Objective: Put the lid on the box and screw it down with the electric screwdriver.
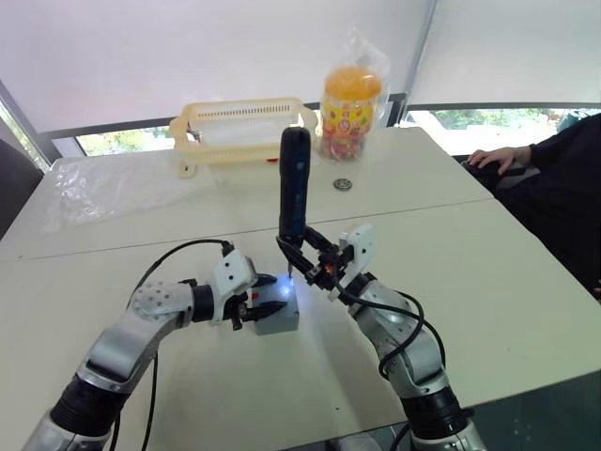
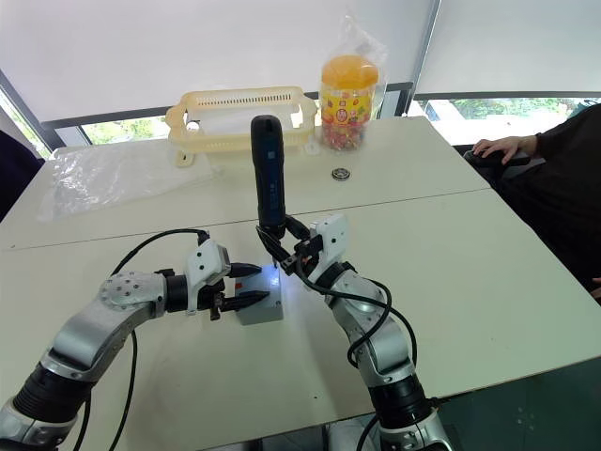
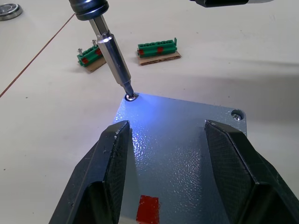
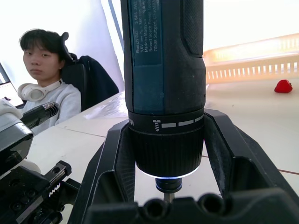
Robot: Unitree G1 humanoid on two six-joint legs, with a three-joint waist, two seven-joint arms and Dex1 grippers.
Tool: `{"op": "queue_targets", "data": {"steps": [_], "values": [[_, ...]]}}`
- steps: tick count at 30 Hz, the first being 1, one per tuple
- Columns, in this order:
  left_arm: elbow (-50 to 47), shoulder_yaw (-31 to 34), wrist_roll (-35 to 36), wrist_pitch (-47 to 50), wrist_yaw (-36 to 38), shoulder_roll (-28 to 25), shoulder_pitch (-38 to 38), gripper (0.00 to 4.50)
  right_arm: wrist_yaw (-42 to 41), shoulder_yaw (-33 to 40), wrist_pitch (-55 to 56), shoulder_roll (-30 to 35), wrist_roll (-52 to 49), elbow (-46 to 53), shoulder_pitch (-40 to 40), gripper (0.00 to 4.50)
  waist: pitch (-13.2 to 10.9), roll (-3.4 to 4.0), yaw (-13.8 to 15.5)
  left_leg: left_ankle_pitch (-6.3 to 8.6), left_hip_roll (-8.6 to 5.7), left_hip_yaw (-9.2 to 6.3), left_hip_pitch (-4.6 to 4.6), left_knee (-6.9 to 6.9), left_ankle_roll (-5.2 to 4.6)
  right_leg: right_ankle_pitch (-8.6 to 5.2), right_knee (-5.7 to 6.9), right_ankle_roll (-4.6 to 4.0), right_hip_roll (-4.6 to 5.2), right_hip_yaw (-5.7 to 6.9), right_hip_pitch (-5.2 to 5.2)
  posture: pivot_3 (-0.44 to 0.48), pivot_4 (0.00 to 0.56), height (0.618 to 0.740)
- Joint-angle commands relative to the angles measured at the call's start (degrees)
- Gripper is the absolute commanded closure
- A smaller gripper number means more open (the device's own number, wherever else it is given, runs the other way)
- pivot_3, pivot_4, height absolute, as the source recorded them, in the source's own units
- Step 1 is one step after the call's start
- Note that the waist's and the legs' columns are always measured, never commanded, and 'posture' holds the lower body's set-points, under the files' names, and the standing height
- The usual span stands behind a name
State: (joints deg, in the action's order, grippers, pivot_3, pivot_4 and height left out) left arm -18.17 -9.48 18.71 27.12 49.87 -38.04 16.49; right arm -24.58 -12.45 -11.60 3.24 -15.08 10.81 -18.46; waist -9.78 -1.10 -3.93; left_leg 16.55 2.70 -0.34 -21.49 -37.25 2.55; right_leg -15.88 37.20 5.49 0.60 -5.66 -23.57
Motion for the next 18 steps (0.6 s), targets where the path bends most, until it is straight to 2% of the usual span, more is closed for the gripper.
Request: {"op": "queue_targets", "data": {"steps": [1,10,18], "values": [[1.10,-1.60,-2.14,1.02,-0.17,-0.57,-1.47,1.93,-0.29,-0.65,2.90,-0.75,1.12,-0.10,-0.24,2.80,0.00,0.00,-0.01,0.00,0.00,0.00,0.00,0.00,0.00,0.00,0.00,0.00,0.00,0.00,0.00,0.000,0.150,0.740],[0.96,-1.57,-2.17,1.15,-0.35,-0.65,-1.66,1.93,-0.68,-0.31,-0.82,-1.46,-1.58,-1.07,1.04,2.80,0.03,-0.01,-0.01,0.00,0.00,-0.01,0.05,0.00,0.00,-0.01,0.00,-0.02,0.00,0.00,0.04,0.000,0.150,0.740],[1.04,-1.67,-2.14,1.16,-0.24,-0.61,-1.67,1.93,-3.72,-3.53,1.81,1.52,1.89,-1.37,1.68,2.80,0.05,-0.02,-0.01,0.00,0.00,0.00,0.07,0.00,0.00,-0.02,0.00,-0.04,0.00,0.00,0.06,0.000,0.150,0.740]]}}
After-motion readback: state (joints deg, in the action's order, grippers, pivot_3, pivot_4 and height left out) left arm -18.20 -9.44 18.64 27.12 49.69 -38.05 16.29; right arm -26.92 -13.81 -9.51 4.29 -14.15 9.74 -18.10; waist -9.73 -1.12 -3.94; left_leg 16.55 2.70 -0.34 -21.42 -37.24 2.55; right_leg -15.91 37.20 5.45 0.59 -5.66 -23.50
